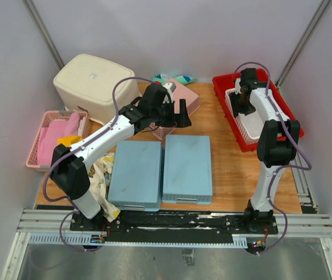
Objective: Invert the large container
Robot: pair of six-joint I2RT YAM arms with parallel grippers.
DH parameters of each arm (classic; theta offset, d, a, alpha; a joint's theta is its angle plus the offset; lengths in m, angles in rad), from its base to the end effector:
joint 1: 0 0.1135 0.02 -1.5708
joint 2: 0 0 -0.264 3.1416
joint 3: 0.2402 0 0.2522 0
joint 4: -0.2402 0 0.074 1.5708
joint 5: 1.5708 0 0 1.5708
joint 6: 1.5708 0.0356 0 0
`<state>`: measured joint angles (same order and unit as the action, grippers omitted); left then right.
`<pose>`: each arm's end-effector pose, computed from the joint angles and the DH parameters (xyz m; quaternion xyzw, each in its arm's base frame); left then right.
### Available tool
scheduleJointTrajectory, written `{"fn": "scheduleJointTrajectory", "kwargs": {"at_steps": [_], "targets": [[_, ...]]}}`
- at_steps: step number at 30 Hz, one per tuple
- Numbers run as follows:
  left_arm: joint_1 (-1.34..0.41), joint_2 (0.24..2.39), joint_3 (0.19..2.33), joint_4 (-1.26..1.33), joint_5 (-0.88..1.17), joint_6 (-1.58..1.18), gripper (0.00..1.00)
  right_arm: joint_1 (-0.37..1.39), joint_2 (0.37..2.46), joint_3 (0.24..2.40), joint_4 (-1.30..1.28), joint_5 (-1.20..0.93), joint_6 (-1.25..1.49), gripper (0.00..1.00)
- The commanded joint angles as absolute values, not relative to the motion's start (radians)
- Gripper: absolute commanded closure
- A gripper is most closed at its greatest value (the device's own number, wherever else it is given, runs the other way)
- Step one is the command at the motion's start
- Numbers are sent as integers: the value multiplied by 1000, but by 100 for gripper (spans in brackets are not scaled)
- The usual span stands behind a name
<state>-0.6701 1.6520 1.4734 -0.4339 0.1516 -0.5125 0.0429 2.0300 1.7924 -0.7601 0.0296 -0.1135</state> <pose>0.2964 -0.2418 0.3294 0.1045 0.8793 -0.3120 0.3442 0.4483 0.0182 0.2587 -0.0708 0.9565 -0.0242 0.2819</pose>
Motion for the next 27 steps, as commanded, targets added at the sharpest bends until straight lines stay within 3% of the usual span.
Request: {"fn": "scheduleJointTrajectory", "kwargs": {"at_steps": [1,3,8,18,23,27], "targets": [[-672,1627,1474,-393,161,-508,1,28,2076,1821,-801,14,-114,52],[-672,1629,1476,-393,165,-508,1,28,2084,1824,-807,9,-104,62],[-672,1630,1480,-391,175,-509,1,28,2047,1861,-834,21,-77,98],[-672,1624,1514,-398,146,-491,1,28,1678,1918,-774,-74,71,99],[-664,1557,1522,-396,71,-442,1,26,1542,1826,-627,-351,265,100],[-630,1510,1508,-387,93,-468,1,12,1459,1618,-327,-656,532,100]]}}
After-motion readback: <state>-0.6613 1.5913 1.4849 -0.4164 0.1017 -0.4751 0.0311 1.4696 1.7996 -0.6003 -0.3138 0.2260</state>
